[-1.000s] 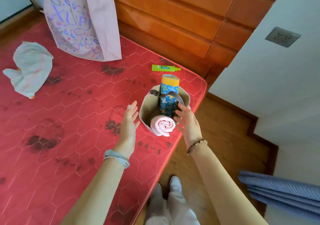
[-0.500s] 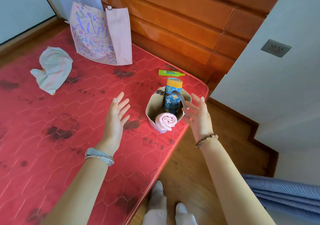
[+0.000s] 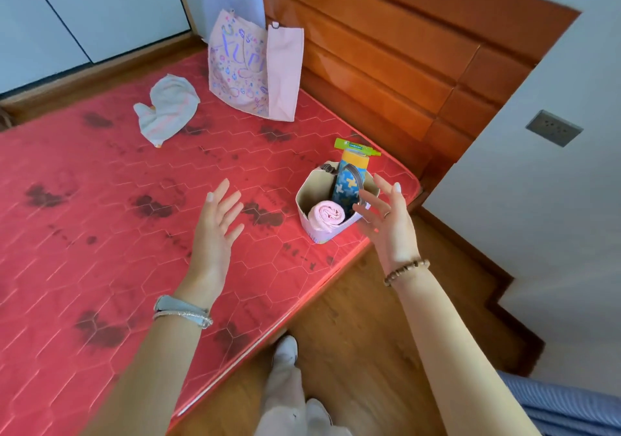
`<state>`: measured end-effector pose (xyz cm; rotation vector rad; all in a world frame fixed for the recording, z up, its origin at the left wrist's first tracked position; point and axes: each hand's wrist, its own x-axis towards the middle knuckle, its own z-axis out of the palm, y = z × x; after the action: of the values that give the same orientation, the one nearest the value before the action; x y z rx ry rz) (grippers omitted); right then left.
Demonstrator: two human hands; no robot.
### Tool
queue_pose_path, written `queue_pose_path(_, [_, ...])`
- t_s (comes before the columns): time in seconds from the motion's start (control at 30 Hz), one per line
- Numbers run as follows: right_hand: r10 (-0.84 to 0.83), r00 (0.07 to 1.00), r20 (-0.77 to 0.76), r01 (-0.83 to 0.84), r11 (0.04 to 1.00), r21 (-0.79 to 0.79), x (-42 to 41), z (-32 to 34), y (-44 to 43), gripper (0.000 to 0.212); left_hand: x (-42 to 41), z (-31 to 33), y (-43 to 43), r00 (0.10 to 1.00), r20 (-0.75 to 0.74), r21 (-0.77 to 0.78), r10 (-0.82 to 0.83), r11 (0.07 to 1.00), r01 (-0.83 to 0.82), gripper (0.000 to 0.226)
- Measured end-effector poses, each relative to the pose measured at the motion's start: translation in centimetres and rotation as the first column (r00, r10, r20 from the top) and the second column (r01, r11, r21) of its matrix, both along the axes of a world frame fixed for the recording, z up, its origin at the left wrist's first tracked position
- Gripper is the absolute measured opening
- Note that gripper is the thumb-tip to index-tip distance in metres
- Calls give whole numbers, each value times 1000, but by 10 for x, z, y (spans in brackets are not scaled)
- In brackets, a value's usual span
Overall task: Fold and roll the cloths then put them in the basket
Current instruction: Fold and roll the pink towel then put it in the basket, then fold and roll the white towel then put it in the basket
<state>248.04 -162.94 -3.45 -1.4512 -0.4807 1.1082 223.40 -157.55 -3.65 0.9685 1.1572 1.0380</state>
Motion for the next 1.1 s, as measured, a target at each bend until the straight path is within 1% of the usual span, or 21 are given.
queue_pose_path(0.1, [55,998,-16,-55,998,1,-11,11,-15,45,-16,7,-30,999,9,15,53,998,-54,46])
queue_pose_path(0.2, [95,994,-51,-95,995,0,-31,24,-24,32,-40,14,-53,992,19,32,128,991,-128,48])
queue_pose_path(0.23, [115,992,-49,-115,993,-2,-39,26,-27,31,-51,16,-60,988,19,37,155,987,-155,50])
queue_pose_path(0.33, [208,978,-24,-208,978,7,-68,33,-32,33,-87,26,-79,972,13,60,234,970,-234,59])
queue_pose_path(0.47, [351,936,-17,-351,936,19,-118,45,-32,38,-145,36,-110,934,15,98,357,929,-357,60])
queue_pose_path(0.6, [509,861,8,-509,860,26,-187,55,-32,48,-212,43,-149,871,32,100,491,865,-492,53])
queue_pose_path(0.7, [607,795,11,-607,794,36,-253,61,-38,49,-267,46,-188,815,8,102,579,811,-577,57])
queue_pose_path(0.77, [677,736,-2,-676,735,50,-303,66,-47,49,-307,49,-221,774,-23,116,633,771,-627,62])
queue_pose_path(0.83, [743,669,-22,-741,669,64,-354,71,-58,47,-346,53,-254,715,-38,125,699,713,-690,64])
queue_pose_path(0.93, [819,573,-12,-815,572,89,-421,81,-77,43,-397,61,-296,621,-36,117,783,621,-775,63])
queue_pose_path(1.0, [852,524,-5,-847,521,104,-461,86,-90,39,-425,68,-321,580,-56,123,812,583,-803,60])
queue_pose_path(1.1, [895,446,5,-889,443,116,-520,92,-113,42,-465,76,-360,526,-84,141,847,532,-835,61])
